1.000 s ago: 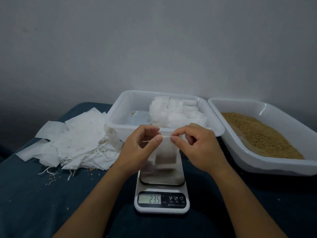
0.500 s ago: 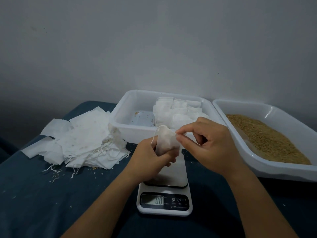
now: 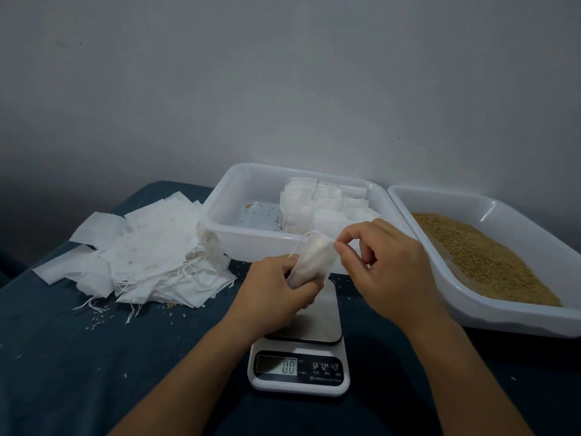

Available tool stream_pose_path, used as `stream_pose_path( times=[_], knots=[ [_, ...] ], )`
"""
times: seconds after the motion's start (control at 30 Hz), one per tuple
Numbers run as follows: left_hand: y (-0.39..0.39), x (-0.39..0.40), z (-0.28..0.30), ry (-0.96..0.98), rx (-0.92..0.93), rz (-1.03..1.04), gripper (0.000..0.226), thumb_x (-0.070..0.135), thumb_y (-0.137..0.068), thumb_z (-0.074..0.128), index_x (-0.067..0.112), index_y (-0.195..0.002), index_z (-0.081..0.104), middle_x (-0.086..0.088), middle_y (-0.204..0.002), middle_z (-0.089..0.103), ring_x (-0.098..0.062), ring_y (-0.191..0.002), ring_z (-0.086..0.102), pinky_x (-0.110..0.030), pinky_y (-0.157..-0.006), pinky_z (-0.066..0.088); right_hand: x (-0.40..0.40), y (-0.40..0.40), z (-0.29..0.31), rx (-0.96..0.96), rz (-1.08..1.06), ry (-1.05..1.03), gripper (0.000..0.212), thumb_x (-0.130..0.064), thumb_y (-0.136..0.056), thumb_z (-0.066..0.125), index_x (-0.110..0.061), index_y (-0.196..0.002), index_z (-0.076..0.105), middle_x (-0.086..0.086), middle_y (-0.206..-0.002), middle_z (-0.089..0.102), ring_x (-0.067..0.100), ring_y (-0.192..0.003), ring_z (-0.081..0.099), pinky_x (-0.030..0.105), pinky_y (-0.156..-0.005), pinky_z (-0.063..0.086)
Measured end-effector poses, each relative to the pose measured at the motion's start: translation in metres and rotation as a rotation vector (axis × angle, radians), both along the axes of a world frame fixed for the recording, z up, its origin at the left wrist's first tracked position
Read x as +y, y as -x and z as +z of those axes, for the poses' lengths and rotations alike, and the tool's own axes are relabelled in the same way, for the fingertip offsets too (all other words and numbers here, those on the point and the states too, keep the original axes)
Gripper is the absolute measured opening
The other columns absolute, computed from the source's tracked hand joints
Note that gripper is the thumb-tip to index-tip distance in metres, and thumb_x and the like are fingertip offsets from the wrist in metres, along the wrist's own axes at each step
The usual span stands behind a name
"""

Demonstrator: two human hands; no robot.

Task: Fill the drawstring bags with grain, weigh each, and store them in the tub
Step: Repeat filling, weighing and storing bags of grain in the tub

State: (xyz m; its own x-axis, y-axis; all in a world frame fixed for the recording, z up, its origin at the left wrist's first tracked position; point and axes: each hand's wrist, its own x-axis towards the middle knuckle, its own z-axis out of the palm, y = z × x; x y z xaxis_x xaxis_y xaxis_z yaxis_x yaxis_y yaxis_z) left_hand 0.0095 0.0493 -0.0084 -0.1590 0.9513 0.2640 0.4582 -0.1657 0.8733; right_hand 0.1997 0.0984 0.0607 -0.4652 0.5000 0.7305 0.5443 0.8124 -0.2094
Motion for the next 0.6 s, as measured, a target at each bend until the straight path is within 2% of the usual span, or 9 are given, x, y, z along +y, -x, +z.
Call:
stream_pose_path(
  times=[0.13, 0.2, 0.23, 0.27, 0.33, 0.4, 0.47, 0.6],
  knots=[
    [0.0, 0.001, 0.0, -0.008, 0.049, -0.005, 0.022, 0.038, -0.089, 0.074, 0.022, -0.073, 0.071, 0.009, -0.067, 0.073, -0.009, -0.062, 0.071, -0.038, -0.064, 0.061, 0.003, -0.009, -0.001, -0.002, 0.08, 0.157, 0.011, -0.023, -0.095, 0.076, -0.028, -0.089, 0.069, -0.011, -0.062, 0.041, 0.015, -0.061, 0.048, 0.026, -0.056, 0.041],
    [-0.001, 0.001, -0.002, -0.02, 0.065, -0.003, 0.026, 0.039, -0.091, 0.073, 0.021, -0.073, 0.07, 0.006, -0.066, 0.072, -0.013, -0.062, 0.07, -0.04, -0.063, 0.059, 0.002, -0.011, -0.003, -0.063, 0.119, 0.217, 0.004, -0.034, -0.095, 0.074, -0.032, -0.093, 0.071, -0.011, -0.063, 0.045, 0.015, -0.063, 0.05, 0.026, -0.058, 0.044],
    [-0.001, 0.001, -0.002, -0.036, 0.08, -0.005, 0.026, 0.038, -0.091, 0.073, 0.021, -0.072, 0.069, 0.005, -0.066, 0.071, -0.014, -0.061, 0.068, -0.04, -0.062, 0.057, 0.001, -0.011, -0.003, -0.091, 0.12, 0.238, 0.008, -0.04, -0.095, 0.072, -0.033, -0.097, 0.073, -0.012, -0.064, 0.046, 0.015, -0.063, 0.051, 0.028, -0.059, 0.046],
    [-0.001, 0.001, -0.003, -0.057, 0.103, -0.01, 0.026, 0.038, -0.092, 0.072, 0.024, -0.071, 0.067, 0.006, -0.064, 0.068, -0.014, -0.059, 0.065, -0.038, -0.059, 0.054, 0.002, -0.012, -0.004, -0.105, 0.117, 0.252, 0.015, -0.046, -0.094, 0.069, -0.034, -0.102, 0.074, -0.012, -0.065, 0.046, 0.015, -0.063, 0.051, 0.031, -0.059, 0.048],
    [-0.001, 0.001, -0.004, -0.101, 0.153, -0.033, 0.028, 0.037, -0.093, 0.071, 0.032, -0.068, 0.06, 0.011, -0.06, 0.06, -0.01, -0.054, 0.054, -0.024, -0.051, 0.042, 0.004, -0.012, -0.005, -0.117, 0.113, 0.279, 0.023, -0.051, -0.095, 0.066, -0.036, -0.111, 0.075, -0.011, -0.065, 0.047, 0.015, -0.064, 0.052, 0.034, -0.061, 0.05],
    [-0.002, 0.002, -0.004, -0.134, 0.18, -0.066, 0.029, 0.033, -0.094, 0.071, 0.034, -0.069, 0.057, 0.012, -0.061, 0.056, -0.008, -0.056, 0.049, -0.021, -0.054, 0.036, 0.006, -0.013, -0.004, -0.129, 0.112, 0.31, 0.025, -0.05, -0.095, 0.066, -0.038, -0.116, 0.075, -0.011, -0.068, 0.05, 0.015, -0.066, 0.052, 0.03, -0.062, 0.049],
    [-0.002, 0.002, -0.004, -0.155, 0.205, -0.093, 0.029, 0.029, -0.094, 0.07, 0.037, -0.07, 0.055, 0.013, -0.063, 0.055, -0.008, -0.058, 0.048, -0.021, -0.055, 0.035, 0.007, -0.014, -0.004, -0.125, 0.119, 0.311, 0.022, -0.047, -0.096, 0.067, -0.037, -0.113, 0.077, -0.014, -0.073, 0.053, 0.014, -0.067, 0.053, 0.021, -0.061, 0.042],
    [-0.003, 0.002, -0.002, -0.185, 0.207, -0.094, 0.032, 0.028, -0.095, 0.07, 0.039, -0.07, 0.054, 0.014, -0.063, 0.053, -0.007, -0.058, 0.046, -0.019, -0.056, 0.033, 0.003, -0.015, 0.0, -0.009, 0.16, 0.248, 0.005, -0.027, -0.09, 0.081, -0.025, -0.088, 0.077, -0.008, -0.061, 0.046, 0.013, -0.061, 0.05, 0.011, -0.063, 0.037]
  ],
)
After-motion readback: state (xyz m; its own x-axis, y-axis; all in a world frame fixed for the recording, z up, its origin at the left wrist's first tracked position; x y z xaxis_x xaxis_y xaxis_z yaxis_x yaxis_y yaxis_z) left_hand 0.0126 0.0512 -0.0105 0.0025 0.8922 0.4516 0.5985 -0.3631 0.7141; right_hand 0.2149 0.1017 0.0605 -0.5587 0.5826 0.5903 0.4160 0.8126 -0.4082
